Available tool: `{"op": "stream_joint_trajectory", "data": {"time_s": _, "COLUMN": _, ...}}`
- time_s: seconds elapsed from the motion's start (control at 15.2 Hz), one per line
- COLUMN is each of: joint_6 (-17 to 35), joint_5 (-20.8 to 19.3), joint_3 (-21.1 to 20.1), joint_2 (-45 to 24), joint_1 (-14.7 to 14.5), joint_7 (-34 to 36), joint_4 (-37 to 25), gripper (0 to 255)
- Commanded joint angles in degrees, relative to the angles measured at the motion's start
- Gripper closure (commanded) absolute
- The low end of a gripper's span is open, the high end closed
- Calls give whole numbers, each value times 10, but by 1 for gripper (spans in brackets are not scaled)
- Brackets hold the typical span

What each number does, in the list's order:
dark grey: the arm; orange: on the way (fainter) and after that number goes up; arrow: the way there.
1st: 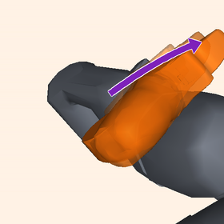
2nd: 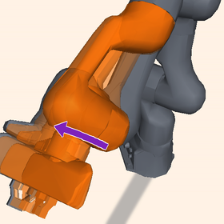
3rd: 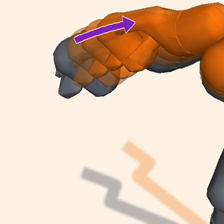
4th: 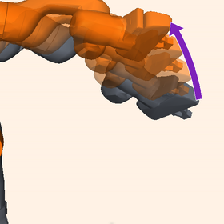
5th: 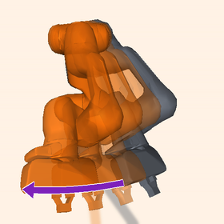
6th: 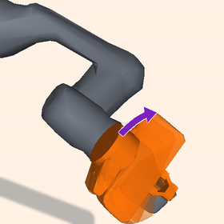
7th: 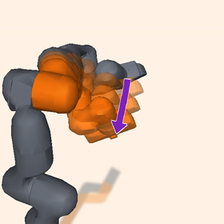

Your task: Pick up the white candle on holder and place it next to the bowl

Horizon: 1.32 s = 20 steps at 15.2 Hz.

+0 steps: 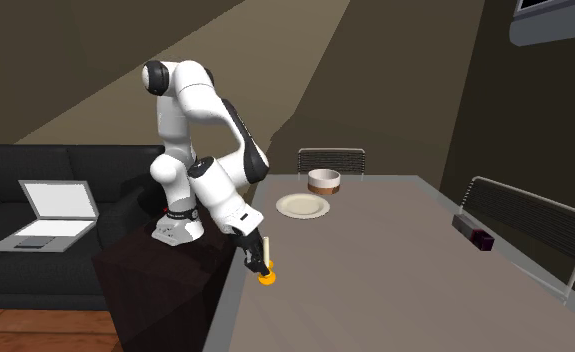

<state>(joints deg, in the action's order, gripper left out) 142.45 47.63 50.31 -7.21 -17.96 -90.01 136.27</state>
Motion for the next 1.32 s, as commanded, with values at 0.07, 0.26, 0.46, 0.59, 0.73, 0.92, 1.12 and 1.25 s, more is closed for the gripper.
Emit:
{"op": "stream_joint_trajectory", "data": {"time_s": 0.07, "joint_6": 0, "joint_5": -16, "joint_3": 4, "joint_2": 10, "joint_1": -3, "joint_7": 12, "joint_4": 1, "gripper": 255}}
{"op": "stream_joint_trajectory", "data": {"time_s": 0.26, "joint_6": -3, "joint_5": -63, "joint_3": 14, "joint_2": 40, "joint_1": -11, "joint_7": 51, "joint_4": 2, "gripper": 255}}
{"op": "stream_joint_trajectory", "data": {"time_s": 0.46, "joint_6": -7, "joint_5": -112, "joint_3": 19, "joint_2": 70, "joint_1": -14, "joint_7": 90, "joint_4": 2, "gripper": 255}}
{"op": "stream_joint_trajectory", "data": {"time_s": 0.59, "joint_6": -12, "joint_5": -143, "joint_3": 19, "joint_2": 89, "joint_1": -14, "joint_7": 116, "joint_4": 1, "gripper": 255}}
{"op": "stream_joint_trajectory", "data": {"time_s": 0.73, "joint_6": -18, "joint_5": -172, "joint_3": 17, "joint_2": 108, "joint_1": -11, "joint_7": 140, "joint_4": -1, "gripper": 255}}
{"op": "stream_joint_trajectory", "data": {"time_s": 0.92, "joint_6": -30, "joint_5": -212, "joint_3": 10, "joint_2": 133, "joint_1": -4, "joint_7": 174, "joint_4": -6, "gripper": 255}}
{"op": "stream_joint_trajectory", "data": {"time_s": 1.12, "joint_6": -44, "joint_5": -246, "joint_3": 1, "joint_2": 155, "joint_1": 5, "joint_7": 204, "joint_4": -12, "gripper": 255}}
{"op": "stream_joint_trajectory", "data": {"time_s": 1.25, "joint_6": -55, "joint_5": -265, "joint_3": -5, "joint_2": 168, "joint_1": 11, "joint_7": 222, "joint_4": -18, "gripper": 255}}
